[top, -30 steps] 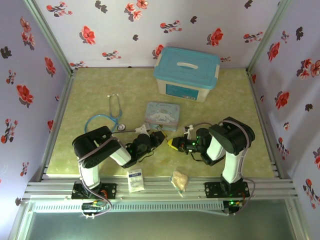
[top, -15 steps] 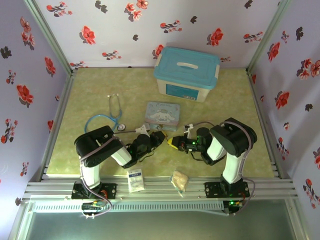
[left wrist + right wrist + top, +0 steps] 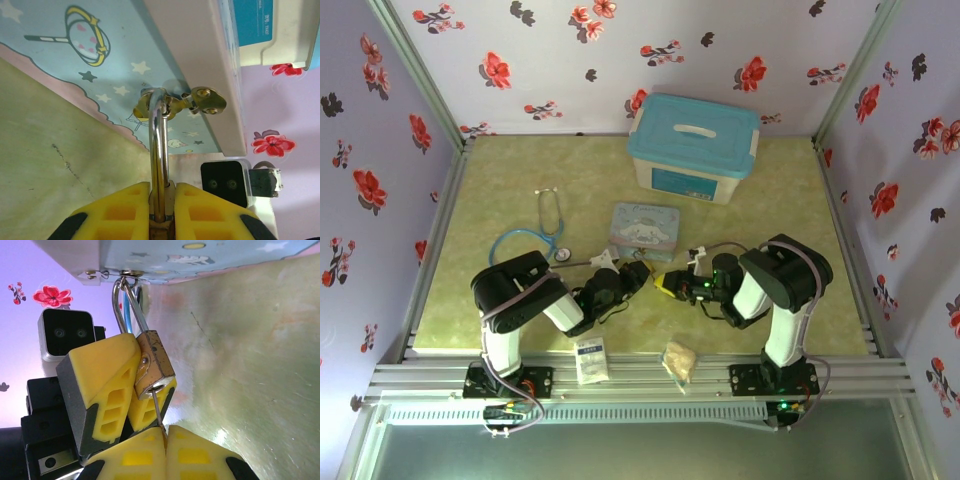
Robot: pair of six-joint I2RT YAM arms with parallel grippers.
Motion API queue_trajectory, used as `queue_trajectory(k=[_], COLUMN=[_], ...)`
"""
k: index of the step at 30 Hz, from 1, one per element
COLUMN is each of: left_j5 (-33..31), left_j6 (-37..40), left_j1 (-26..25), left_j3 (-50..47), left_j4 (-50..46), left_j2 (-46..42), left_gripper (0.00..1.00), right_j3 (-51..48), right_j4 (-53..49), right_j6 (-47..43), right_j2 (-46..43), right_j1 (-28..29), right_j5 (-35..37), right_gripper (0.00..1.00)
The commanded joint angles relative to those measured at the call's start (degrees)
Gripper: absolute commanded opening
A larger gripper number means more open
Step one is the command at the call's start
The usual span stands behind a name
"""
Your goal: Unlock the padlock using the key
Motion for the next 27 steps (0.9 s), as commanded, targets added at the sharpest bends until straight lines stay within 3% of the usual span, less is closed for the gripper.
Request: queue_trajectory(k=[1,27], left_j5=[1.3,4.0], left_j6=[-0.2,-1.7], left_j1=[-0.7,-1.7], left_j3=[-0.3,3.0], left_j4=[4.4,4.8], left_j2=[-0.1,-5.1], left_gripper=[0.00,0.00], right_j3=[1.9,3.1], right_j4=[1.7,1.8], right_j6=[1.6,13.0], right_j2=[-0.9,0.3], right_j1=[-1.2,-4.2], right_j5=[0.0,2.5], right_gripper=[0.00,0.00])
